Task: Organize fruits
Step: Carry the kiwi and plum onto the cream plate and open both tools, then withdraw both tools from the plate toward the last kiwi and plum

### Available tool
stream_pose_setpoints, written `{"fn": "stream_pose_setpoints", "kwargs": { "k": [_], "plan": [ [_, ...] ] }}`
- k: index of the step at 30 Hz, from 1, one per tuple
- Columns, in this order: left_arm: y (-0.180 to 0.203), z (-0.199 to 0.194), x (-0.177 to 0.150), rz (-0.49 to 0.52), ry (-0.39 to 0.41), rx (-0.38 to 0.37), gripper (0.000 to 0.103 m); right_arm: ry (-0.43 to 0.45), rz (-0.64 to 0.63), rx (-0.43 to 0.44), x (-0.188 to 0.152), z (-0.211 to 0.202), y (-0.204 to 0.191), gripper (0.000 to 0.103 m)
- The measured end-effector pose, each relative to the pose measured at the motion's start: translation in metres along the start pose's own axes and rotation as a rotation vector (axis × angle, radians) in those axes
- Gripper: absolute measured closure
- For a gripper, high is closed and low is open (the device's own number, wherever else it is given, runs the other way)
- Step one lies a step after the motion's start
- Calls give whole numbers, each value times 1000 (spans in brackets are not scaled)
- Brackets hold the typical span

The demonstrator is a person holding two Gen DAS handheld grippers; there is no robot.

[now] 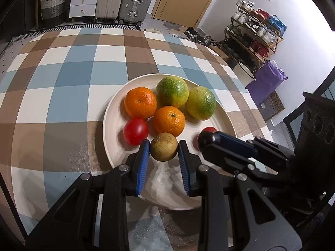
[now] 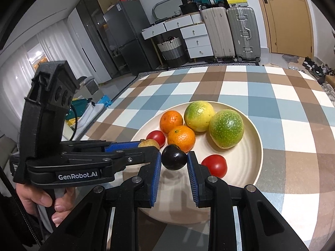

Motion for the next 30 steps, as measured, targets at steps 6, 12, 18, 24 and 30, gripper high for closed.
{"fn": "stream_pose_setpoints", "kwargs": {
  "k": [6, 12, 18, 24, 30],
  "plan": [
    [1, 4, 3, 5, 2, 7, 78, 6, -11, -21, 0, 5, 2, 77],
    [0, -2, 6, 14, 19, 21, 78, 37, 13, -25, 0, -3, 8, 60],
    [-1, -19, 2, 3, 42, 34, 78, 68, 36, -17, -1, -18, 11, 60],
    [4, -44, -11, 1, 60, 42, 78, 92, 38, -20, -7, -36, 6, 59],
    [14, -69, -26, 8, 77, 48, 78, 132, 29, -23, -11, -58, -4, 56]
  ]
}}
Point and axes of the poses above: each gripper's, at about its wrist camera, not at the fingertips, and z roughly the way its jaws point, y to its right, x to its top, the point moved 5 cm from there along z, roughly the way its jaws point, and after that the axes turned 10 degrees about z, right-handed, at the moved point
